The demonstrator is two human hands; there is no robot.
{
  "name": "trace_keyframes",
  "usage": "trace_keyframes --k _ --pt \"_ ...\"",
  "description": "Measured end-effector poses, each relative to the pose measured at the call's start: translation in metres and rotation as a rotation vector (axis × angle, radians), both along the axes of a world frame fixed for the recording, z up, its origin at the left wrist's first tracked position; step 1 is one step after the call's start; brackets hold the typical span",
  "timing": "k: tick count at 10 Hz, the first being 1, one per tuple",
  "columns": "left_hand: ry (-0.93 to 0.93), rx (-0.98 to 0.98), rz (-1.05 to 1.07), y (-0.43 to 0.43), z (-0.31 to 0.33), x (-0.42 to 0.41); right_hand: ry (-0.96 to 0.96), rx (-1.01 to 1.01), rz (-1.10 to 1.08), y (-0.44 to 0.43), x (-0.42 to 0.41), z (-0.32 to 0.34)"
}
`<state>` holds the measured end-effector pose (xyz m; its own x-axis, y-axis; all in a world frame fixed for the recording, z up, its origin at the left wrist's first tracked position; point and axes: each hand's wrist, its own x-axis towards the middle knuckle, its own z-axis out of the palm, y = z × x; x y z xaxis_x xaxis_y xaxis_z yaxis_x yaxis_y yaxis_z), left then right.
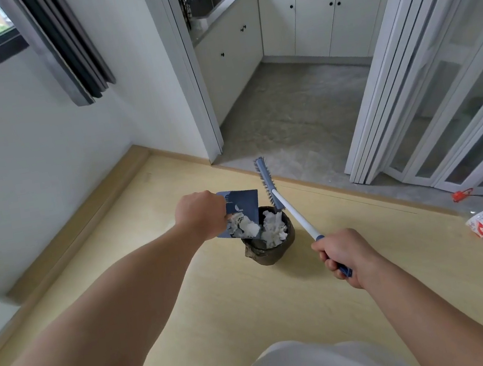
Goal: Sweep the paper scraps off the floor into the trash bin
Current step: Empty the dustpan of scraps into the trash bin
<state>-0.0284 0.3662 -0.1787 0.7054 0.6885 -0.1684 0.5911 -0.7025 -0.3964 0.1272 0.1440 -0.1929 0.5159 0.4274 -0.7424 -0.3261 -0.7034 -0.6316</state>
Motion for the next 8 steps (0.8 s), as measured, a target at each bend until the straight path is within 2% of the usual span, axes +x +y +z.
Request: trace_keyframes --k 8 --pt "-0.112 -0.034 0.049 0.0101 -0.0012 -0.0027 0.006 -0.001 -0.029 0.0002 -0.002 -0.0001"
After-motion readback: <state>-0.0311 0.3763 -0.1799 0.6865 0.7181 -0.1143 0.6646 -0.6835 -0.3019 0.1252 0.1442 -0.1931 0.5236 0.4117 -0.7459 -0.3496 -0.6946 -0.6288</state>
